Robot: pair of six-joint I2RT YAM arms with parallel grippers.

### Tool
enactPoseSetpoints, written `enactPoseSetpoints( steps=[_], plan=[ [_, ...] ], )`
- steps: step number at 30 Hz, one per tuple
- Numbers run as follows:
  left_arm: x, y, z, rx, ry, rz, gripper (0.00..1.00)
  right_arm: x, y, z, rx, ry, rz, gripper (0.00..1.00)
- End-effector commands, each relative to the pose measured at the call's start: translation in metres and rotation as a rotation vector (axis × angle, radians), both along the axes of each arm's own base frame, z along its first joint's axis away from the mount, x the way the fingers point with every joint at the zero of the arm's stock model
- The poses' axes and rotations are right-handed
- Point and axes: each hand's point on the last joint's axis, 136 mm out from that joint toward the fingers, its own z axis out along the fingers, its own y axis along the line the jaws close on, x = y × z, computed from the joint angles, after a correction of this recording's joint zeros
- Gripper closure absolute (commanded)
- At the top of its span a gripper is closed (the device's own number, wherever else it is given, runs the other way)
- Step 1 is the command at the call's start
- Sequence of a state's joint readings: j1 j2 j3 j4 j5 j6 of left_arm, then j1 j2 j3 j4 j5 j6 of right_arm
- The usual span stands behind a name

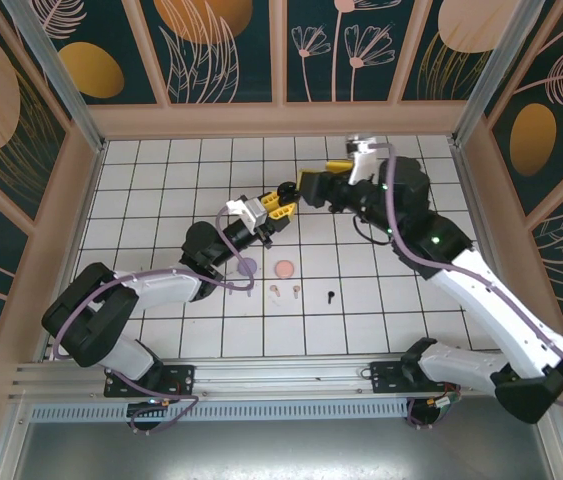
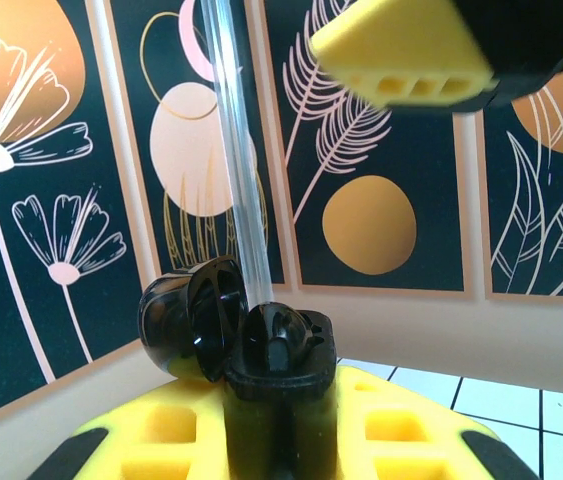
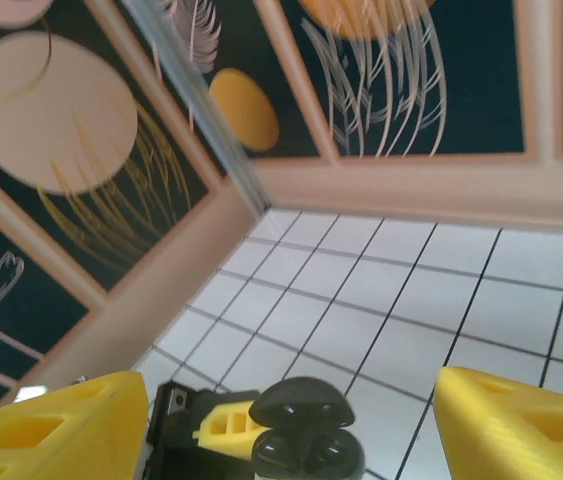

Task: Insert wireless bluetooth earbuds into charging case

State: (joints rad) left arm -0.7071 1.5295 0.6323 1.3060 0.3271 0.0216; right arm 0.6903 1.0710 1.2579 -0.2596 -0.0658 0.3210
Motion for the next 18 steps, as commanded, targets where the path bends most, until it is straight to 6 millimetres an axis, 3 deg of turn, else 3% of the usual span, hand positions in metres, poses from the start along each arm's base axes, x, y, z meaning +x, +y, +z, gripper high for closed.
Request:
enactPoseSetpoints(
  steps=[1,4,10,15,18],
  plan=[
    [-0.003,0.004,0.009,-0.048,-0.024,0.006,1.0,0.0,-0.029,-0.008,0.026,0.093,-0.119,0.24],
    [-0.002,0.005,0.011,-0.053,-0.028,0.017,1.0,0.006,-0.05,-0.053,-0.018,0.208,-0.226,0.24],
    [-0.003,0.011,0.013,-0.066,-0.02,0.034,1.0,-0.003,-0.08,-0.176,-0.137,0.526,-0.402,0.27],
    [-0.008,0.019,0.015,-0.084,-0.017,0.046,1.0,-0.027,-0.089,-0.273,-0.174,0.758,-0.467,0.33],
    [-0.011,0.023,0.016,-0.088,-0.017,0.056,1.0,-0.043,-0.086,-0.312,-0.195,0.845,-0.473,0.36]
  ],
)
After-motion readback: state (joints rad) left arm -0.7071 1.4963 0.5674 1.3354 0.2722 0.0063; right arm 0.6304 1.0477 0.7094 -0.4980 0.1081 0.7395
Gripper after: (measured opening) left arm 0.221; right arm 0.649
